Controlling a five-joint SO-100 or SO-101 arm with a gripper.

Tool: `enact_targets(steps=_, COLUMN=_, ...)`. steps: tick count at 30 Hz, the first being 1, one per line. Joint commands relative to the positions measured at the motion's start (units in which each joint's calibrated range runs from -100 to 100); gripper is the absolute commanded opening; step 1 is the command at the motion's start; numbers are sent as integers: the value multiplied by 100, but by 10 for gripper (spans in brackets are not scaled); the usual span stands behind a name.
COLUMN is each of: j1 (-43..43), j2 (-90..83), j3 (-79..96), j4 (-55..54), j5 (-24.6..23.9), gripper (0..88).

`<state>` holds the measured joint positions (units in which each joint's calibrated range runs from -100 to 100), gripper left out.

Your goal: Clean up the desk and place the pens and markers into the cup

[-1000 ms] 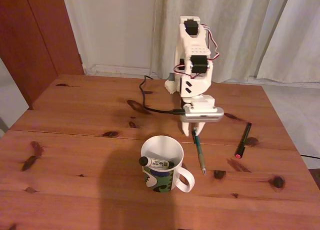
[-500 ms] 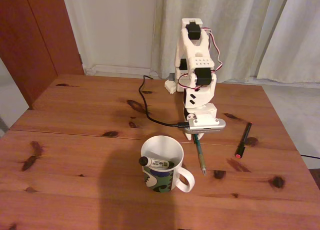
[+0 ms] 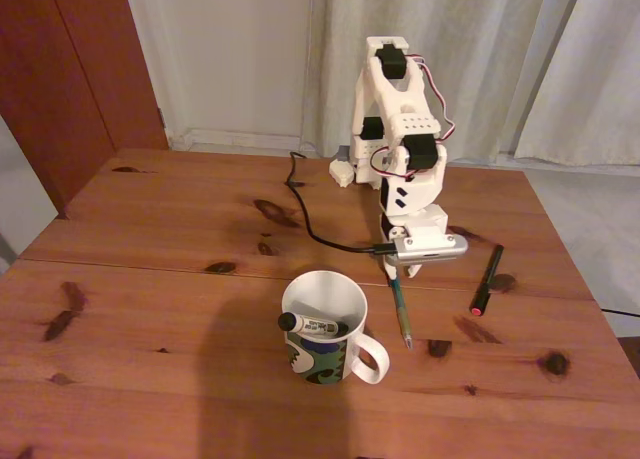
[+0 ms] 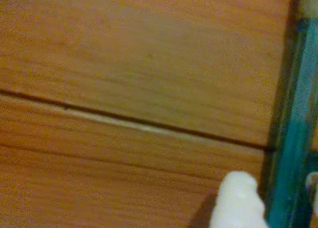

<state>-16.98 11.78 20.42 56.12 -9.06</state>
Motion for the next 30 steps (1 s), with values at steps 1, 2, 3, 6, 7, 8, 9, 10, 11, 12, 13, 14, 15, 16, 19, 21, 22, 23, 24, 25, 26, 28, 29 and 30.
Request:
enact_targets(steps=1, j1=21, j2=-15, j3=-230, j4=27, j5=0, gripper=108)
enact_targets(steps=2, j1=21, j2=-15, j3=-239, j4=27, j5=5, gripper=108)
enact_targets(steps=3, j1=45, j2=-15, j3=-239, j4=27, j5=15, gripper=108)
enact_targets(steps=6, j1=166, j2=-15, j3=-239, j4=10, j5=36, gripper=108)
enact_targets(steps=7, j1=166, j2=-15, j3=-248, j4=1, j5=42, gripper=108)
enact_targets(steps=8, j1=174, j2=-15, j3=-248, j4=1, j5=42, gripper=108)
enact_targets(steps=9, j1=206, j2=-15, j3=-248, j4=1, j5=42, gripper=108)
enact_targets(steps=10, j1=246, j2=-15, j3=-248, j4=1, j5=42, gripper=108)
enact_targets(steps=11, j1=278, j2=-15, j3=-248, j4=-7, j5=47, gripper=108)
enact_targets(steps=12, j1=278, j2=-15, j3=-248, j4=-25, j5=47, gripper=108)
enact_targets(steps=13, j1=286, j2=-15, j3=-239, j4=-25, j5=47, gripper=108)
enact_targets(steps=14, j1=286, j2=-15, j3=-239, j4=-25, j5=47, gripper=108)
enact_targets(steps=15, j1=286, j2=-15, j3=-230, j4=-25, j5=47, gripper=108)
enact_targets(steps=16, j1=286, j2=-15, j3=-230, j4=-16, j5=47, gripper=108)
enact_targets(steps=19, j1=295, j2=-15, j3=-221, j4=18, j5=47, gripper=108)
enact_targets(steps=21, j1=295, j2=-15, j3=-140, j4=1, j5=47, gripper=108)
enact_targets(steps=22, j1=319, j2=-15, j3=-59, j4=-25, j5=47, gripper=108)
enact_targets(steps=23, j1=327, j2=-15, j3=13, j4=-42, j5=47, gripper=108)
enact_targets(steps=24, j1=327, j2=-15, j3=77, j4=-42, j5=47, gripper=108)
enact_targets(steps=25, j1=327, j2=-15, j3=122, j4=-42, j5=47, gripper=108)
enact_targets(steps=26, j1=327, j2=-15, j3=149, j4=-42, j5=47, gripper=108)
enact_targets(steps=28, j1=311, j2=-15, j3=158, j4=-42, j5=42, gripper=108)
enact_targets(steps=29, j1=303, j2=-15, j3=158, j4=-42, j5=36, gripper=108)
enact_targets(steps=30, j1=303, j2=-15, j3=158, j4=-42, j5=31, gripper=108)
